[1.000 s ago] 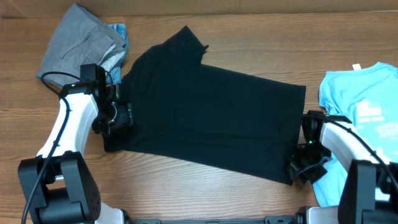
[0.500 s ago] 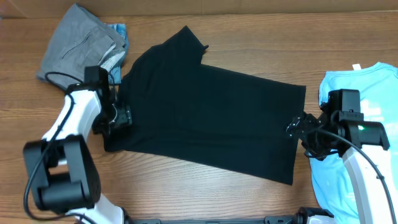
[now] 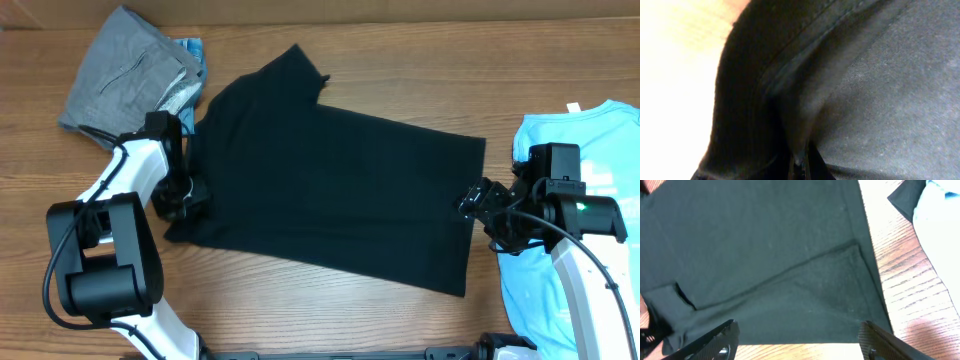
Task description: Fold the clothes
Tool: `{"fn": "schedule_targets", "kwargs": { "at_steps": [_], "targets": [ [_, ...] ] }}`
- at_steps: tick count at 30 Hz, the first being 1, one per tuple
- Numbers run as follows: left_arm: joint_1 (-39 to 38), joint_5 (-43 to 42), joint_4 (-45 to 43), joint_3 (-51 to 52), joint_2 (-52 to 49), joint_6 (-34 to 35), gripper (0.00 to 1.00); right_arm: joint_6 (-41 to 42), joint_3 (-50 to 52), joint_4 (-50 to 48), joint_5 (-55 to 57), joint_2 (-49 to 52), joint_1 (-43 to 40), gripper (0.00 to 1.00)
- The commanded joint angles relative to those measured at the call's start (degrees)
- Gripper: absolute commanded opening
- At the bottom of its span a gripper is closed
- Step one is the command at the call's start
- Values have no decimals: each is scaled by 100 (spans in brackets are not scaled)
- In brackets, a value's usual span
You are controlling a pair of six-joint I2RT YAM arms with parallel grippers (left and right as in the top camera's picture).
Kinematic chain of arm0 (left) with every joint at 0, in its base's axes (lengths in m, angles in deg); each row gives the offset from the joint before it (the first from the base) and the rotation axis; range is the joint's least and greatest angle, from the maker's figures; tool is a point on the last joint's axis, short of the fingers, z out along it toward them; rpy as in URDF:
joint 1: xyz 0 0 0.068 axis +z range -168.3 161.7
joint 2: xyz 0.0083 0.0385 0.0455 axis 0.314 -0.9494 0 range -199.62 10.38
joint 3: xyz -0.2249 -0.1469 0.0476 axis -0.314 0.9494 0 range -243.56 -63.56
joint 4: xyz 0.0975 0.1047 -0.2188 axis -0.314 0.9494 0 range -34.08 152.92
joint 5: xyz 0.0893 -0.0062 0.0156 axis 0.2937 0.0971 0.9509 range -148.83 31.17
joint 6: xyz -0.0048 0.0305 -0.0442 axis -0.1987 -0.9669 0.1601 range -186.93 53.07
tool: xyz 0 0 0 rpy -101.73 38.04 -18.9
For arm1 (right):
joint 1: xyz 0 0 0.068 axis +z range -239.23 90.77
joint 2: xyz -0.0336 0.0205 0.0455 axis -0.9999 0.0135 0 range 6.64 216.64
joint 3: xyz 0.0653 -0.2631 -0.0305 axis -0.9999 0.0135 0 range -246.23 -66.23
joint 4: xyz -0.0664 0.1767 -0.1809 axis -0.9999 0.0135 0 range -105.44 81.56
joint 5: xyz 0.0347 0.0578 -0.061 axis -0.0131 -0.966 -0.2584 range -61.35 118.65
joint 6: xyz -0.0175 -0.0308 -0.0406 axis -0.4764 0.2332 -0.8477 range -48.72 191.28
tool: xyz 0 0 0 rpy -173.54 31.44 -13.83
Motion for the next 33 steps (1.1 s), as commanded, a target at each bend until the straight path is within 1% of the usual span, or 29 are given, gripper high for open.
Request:
{"fn": "schedule_targets", "kwargs": {
  "at_steps": [1,6,8,11,13,14,15,18,19,20,23,28,31,33],
  "targets": [
    [157,1305,459,785,-636,496,4,-72,-68,-4,-31,-37,-26,82],
    [437,1460,857,785,-466,514,4,-17,-20,199,-31,9,-26,85],
    [533,1427,931,785,-334,507,10,87,37,310,-35,109,-26,86],
    [557,1224,907,767,-87,361,31,103,229,328,-79,304,-20,86],
    [529,940,817,697,146,151,40,103,422,190,-144,452,-20,85],
    [514,809,802,638,260,81,49,98,522,83,-188,535,-20,85],
    [507,660,804,555,369,13,60,57,614,-59,-271,621,-20,83],
    [509,175,857,251,678,-240,90,-426,905,-682,-780,839,-20,79],
    [509,7,896,127,780,-352,94,-461,984,-892,-844,914,-20,78],
    [509,-111,931,35,848,-444,96,-461,1034,-1064,-844,968,-20,78],
    [507,-439,1086,-284,1021,-745,95,-459,1071,-1322,-855,1106,-20,76],
    [509,-455,1126,-472,1064,-1001,95,-658,1069,-1397,-868,1132,-20,76],
    [505,-494,1117,-396,1062,-1110,84,-675,1069,-1373,-868,1132,-20,76],
    [492,-457,1213,-280,1062,-1121,85,-675,1069,-1346,-866,1132,-20,76]
  ]
}}
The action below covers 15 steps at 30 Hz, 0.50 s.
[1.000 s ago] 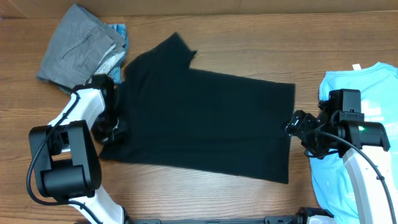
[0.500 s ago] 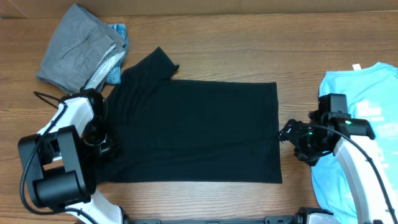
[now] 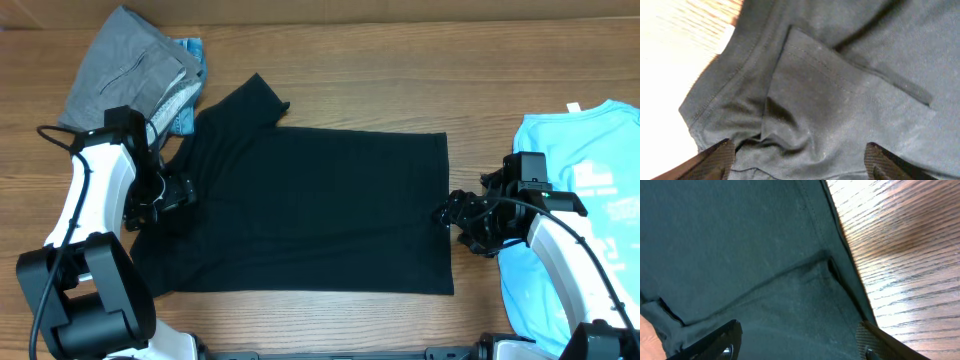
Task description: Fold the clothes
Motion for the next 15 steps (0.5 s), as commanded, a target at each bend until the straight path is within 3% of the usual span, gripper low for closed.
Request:
{"fn": "schedule_targets", "kwargs": {
  "at_steps": [1,7,15],
  "targets": [
    [-59,-90,85,203,52,-232,89,-107,35,17,-70,7,-22,77],
    [-28,332,-378,866,50,83,86,-107,35,44,-68,7,-22,77],
    [-39,-175,-1797,1040,52,-219,65,-107,35,44,-42,7,-22,76]
  ]
}}
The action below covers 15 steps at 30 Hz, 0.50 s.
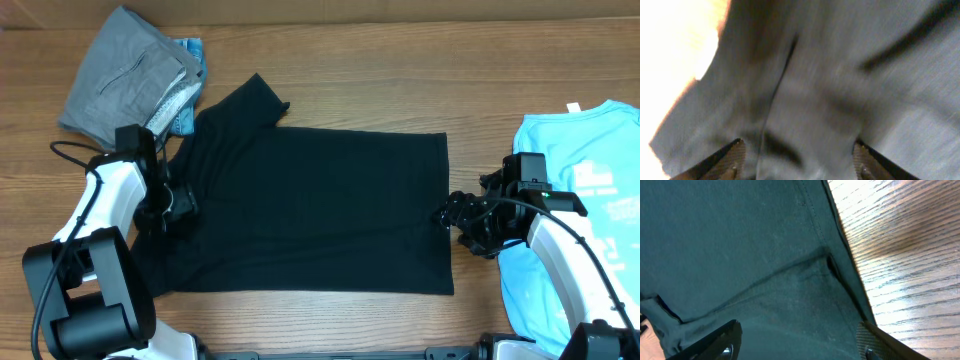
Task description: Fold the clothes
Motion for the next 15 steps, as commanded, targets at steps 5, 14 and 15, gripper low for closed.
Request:
{"fn": "schedule_targets", "kwargs": {
  "at_steps": [5,14,15],
  "targets": [
    [-48,-321,-752,50,22,-199,58,-42,35,-13,-24,7,-22,76],
    [-48,-251,-1001,52,-326,-363,55,-42,35,0,-24,7,-22,76],
    [-48,-249,-1010,52,-400,-422,54,-42,35,2,-24,7,-22,75]
  ]
}}
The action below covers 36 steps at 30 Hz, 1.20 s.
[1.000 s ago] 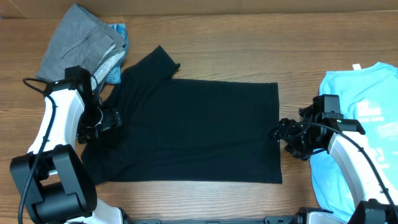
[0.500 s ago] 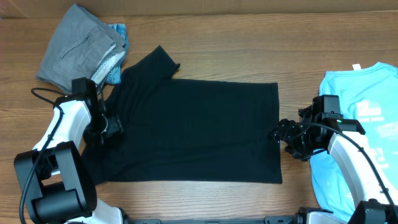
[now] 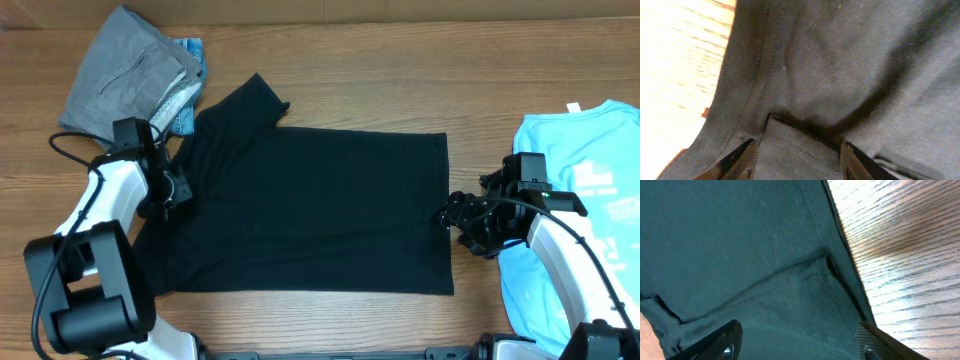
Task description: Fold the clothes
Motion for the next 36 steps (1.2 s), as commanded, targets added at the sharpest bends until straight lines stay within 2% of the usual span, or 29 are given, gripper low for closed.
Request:
{"fn": "schedule_targets", "kwargs": {
  "at_steps": [1,3,7,9,13,14,15,16,17,18,19,20,23,27,28,29,30,31,32,33,36],
  "targets": [
    [-48,-44,-35,39,-299,-330,54,-24,35,-4,-28,7,-22,75],
    [-48,-66,-20,39,-413,-339,48,-24,35,-2,-28,7,-22,75],
    [-48,-122,61,33,-442,-332,27,-24,35,0,-28,7,-22,75],
    [-48,-151,87,20,-437,-332,23,-26,35,0,-28,7,-22,75],
    [-37,-149,219,-55,-437,-332,20,-26,35,2,-28,7,-22,75],
    [-37,-149,273,-92,-437,-332,21,-26,35,2,-28,7,-22,75],
    [-37,-140,334,-138,-437,-334,27,-26,35,2,-28,7,-22,75],
    [-37,-94,367,-170,-437,-332,45,-26,35,2,-28,7,-22,75],
    [-37,-48,376,-186,-437,-332,57,-26,35,2,-28,7,-22,75],
    [-37,2,389,-195,-437,-332,59,-24,35,0,-28,7,-22,75],
    [-37,50,393,-195,-437,-332,54,-26,35,2,-28,7,-22,75],
    [-37,50,396,-195,-437,-332,45,-26,35,2,-28,7,-22,75],
    [-37,48,437,-195,-437,-306,24,-26,35,11,-28,7,-22,75],
    [-37,46,529,-201,-437,-282,12,-26,35,22,-4,7,-22,75],
    [-37,46,560,-205,-437,-258,11,-26,35,22,-4,7,-22,75],
    [-37,48,570,-208,-437,-245,13,-26,35,20,-4,7,-22,75],
    [-35,50,586,-214,-437,-245,29,-26,35,22,-4,7,-22,75],
    [-35,59,595,-223,-437,-245,53,-26,35,22,-4,7,-22,75],
    [-37,70,601,-229,-437,-245,59,-26,35,22,-4,7,-22,75],
    [-37,70,601,-229,-437,-245,59,-26,35,22,-4,7,-22,75],
    [-35,68,605,-229,-437,-245,43,-26,35,31,-4,7,-22,75]
  ]
}}
